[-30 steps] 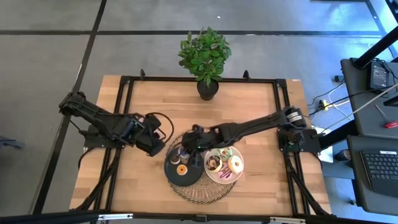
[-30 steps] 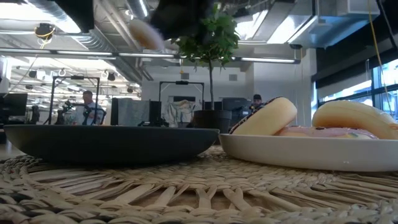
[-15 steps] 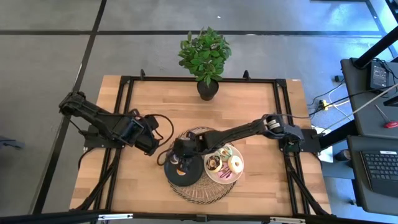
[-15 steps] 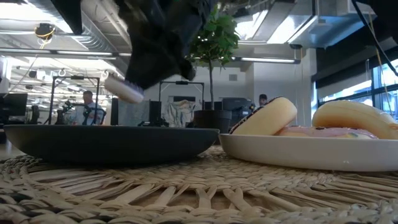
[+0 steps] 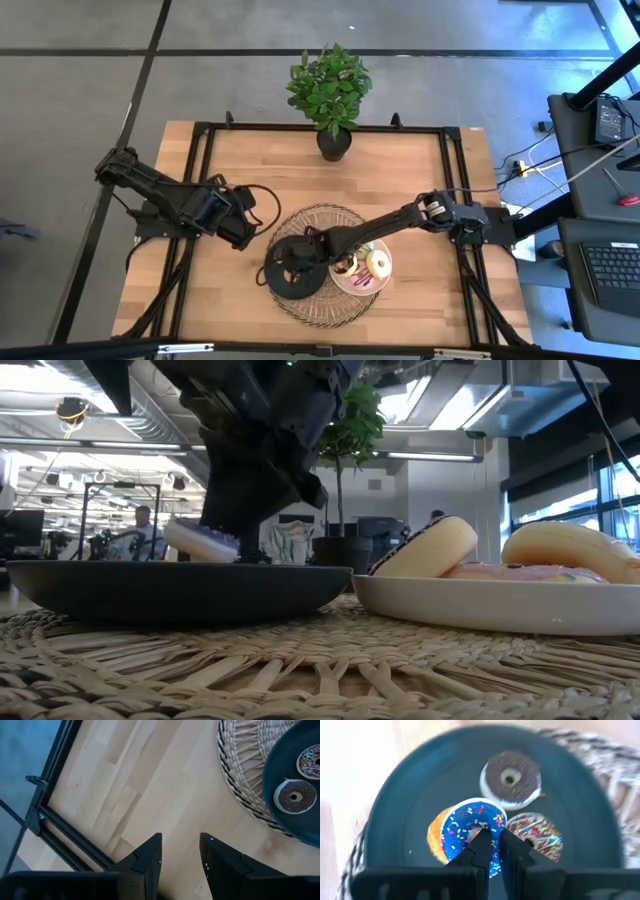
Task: Pick & Place donuts
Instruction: Put the small blue donut on the black plate
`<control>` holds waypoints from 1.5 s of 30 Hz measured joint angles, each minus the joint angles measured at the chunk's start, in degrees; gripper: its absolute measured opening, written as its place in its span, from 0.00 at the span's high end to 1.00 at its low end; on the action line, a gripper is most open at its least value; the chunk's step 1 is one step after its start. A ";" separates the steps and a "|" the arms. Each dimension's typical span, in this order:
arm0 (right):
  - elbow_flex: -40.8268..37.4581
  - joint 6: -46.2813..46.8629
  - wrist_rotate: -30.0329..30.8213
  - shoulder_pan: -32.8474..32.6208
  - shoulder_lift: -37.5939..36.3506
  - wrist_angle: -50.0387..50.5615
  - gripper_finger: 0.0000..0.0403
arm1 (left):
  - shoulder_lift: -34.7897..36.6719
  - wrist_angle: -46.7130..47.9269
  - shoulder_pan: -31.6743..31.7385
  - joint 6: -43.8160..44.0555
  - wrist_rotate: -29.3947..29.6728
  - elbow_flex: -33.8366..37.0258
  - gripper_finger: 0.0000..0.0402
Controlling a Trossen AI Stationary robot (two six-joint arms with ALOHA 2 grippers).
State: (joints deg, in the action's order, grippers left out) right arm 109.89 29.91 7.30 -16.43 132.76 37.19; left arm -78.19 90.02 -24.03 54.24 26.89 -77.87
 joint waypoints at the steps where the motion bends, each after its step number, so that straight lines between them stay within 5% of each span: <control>1: 0.00 0.04 0.99 -0.03 -0.05 -0.22 0.92 | 0.00 0.00 0.00 0.01 0.00 0.00 0.68; 28: 0.00 1.54 2.09 0.00 -0.08 -1.35 0.91 | 0.00 0.00 0.00 0.48 0.02 0.00 0.68; 45: -0.02 3.06 2.11 0.00 -0.10 -1.33 0.65 | 0.00 0.00 -0.36 2.14 -1.18 0.00 0.68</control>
State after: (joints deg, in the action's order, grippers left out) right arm 109.86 32.97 9.41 -16.43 132.66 35.86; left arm -78.19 90.02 -24.39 56.38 25.71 -77.87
